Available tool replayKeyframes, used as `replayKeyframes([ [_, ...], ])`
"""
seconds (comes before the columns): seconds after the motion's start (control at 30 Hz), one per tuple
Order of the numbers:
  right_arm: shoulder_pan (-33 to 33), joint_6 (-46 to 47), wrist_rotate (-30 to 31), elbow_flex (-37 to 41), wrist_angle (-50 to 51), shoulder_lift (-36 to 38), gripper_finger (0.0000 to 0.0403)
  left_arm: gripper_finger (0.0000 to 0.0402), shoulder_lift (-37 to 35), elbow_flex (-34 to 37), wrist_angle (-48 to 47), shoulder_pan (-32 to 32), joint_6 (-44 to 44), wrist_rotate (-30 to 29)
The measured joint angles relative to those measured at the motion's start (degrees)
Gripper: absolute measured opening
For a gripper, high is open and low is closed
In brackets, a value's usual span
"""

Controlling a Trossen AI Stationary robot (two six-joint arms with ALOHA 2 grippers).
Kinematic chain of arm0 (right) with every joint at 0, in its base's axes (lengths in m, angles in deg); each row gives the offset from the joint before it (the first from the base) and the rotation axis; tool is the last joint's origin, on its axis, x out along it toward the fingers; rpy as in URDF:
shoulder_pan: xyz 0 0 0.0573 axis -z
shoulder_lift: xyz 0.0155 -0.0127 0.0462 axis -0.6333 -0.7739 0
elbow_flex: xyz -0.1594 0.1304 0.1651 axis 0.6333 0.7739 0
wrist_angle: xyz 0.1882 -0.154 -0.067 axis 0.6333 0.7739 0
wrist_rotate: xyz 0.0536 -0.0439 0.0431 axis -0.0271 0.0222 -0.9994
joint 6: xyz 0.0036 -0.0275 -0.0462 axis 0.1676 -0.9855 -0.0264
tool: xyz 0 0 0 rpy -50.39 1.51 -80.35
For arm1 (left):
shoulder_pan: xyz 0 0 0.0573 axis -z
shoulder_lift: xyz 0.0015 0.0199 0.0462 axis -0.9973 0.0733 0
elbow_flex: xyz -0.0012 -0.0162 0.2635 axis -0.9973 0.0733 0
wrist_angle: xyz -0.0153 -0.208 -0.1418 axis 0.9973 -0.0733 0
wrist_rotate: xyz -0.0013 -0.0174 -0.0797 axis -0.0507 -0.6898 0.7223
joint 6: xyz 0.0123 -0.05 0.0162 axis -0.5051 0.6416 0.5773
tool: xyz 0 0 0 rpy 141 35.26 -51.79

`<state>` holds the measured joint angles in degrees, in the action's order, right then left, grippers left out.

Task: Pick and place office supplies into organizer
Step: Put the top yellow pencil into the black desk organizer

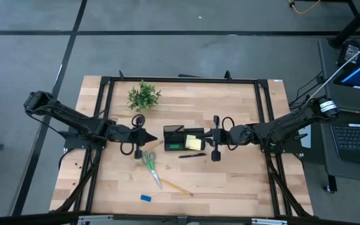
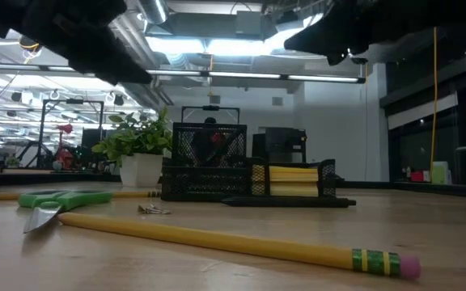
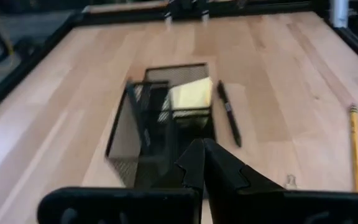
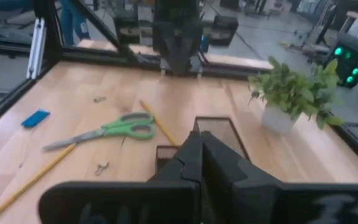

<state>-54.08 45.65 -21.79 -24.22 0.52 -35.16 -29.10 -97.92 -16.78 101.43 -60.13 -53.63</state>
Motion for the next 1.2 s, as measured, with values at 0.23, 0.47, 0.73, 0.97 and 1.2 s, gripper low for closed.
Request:
replayKeyframes([
  [0.23,0.0,0.1,0.0,0.0,0.7,0.0,0.001,0.0003,-0.4,-0.1,-3.3,0.0,5.4,-0.3],
  [0.47,0.0,0.2,0.0,0.0,0.8,0.0,0.001,0.0003,4.6,-6.1,-15.7,-1.3,13.5,-0.3],
  [0.73,0.0,0.3,0.1,0.0,1.5,0.0,0.001,0.0002,13.3,-13.8,-25.2,-1.5,19.1,0.6],
  [0.97,0.0,0.3,0.1,0.0,2.3,0.0,0.001,0.0001,19.3,-19.0,-32.3,-1.5,25.0,5.0],
  [1.2,0.0,0.1,0.1,0.0,2.6,0.0,0.001,0.0001,23.3,-20.9,-39.5,-1.3,28.7,5.0],
])
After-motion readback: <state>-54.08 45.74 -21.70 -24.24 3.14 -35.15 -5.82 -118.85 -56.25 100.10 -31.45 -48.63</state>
